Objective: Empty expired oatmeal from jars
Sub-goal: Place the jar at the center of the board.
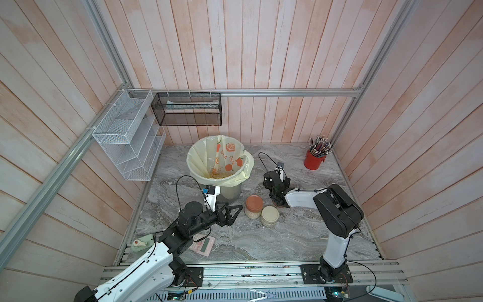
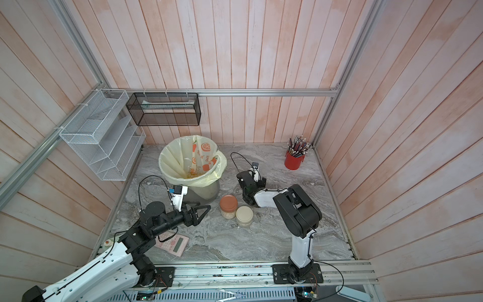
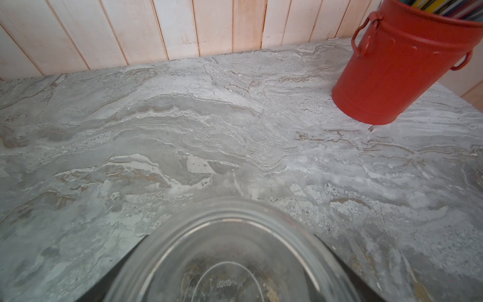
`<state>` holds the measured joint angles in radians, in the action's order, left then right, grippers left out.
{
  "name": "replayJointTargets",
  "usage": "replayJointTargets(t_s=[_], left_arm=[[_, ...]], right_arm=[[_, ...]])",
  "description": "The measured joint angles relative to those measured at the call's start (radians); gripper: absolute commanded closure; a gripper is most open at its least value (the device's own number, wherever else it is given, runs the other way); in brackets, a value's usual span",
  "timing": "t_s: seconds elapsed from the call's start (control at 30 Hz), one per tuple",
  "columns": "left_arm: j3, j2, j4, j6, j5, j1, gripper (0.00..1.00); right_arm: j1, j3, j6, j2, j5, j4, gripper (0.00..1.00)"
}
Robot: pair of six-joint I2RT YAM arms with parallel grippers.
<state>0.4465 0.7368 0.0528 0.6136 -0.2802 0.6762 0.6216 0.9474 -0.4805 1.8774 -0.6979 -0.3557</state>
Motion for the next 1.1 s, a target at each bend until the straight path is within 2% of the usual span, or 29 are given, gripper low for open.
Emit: replayJointTargets(t_s=[0.13,0.57,0.83,1.1], left_arm=[[-0.003,0.002,0.005,0.0,0.0,0.0,0.0],[-0.038,0.008,0.025,0.012,0.0,0.0,0.0],[-0.103,-0.034,0.042,0.058,-0.001,0.0,0.0],[-0.129,-0.122,0.032,0.072,0.003,0.0,0.0]], right_arm=[[0.005,-0.003,-0.019,-0.003,0.0,0.016,0.02],[0.02,-0.053,-0.051,-0.095,0.015,0.048,0.02],[0.054,-0.092,-0.065,-0.211,-0.005,0.086,0.02],[0.146,-0.169,-0.118,-0.4,-0.082,0.169,0.02]])
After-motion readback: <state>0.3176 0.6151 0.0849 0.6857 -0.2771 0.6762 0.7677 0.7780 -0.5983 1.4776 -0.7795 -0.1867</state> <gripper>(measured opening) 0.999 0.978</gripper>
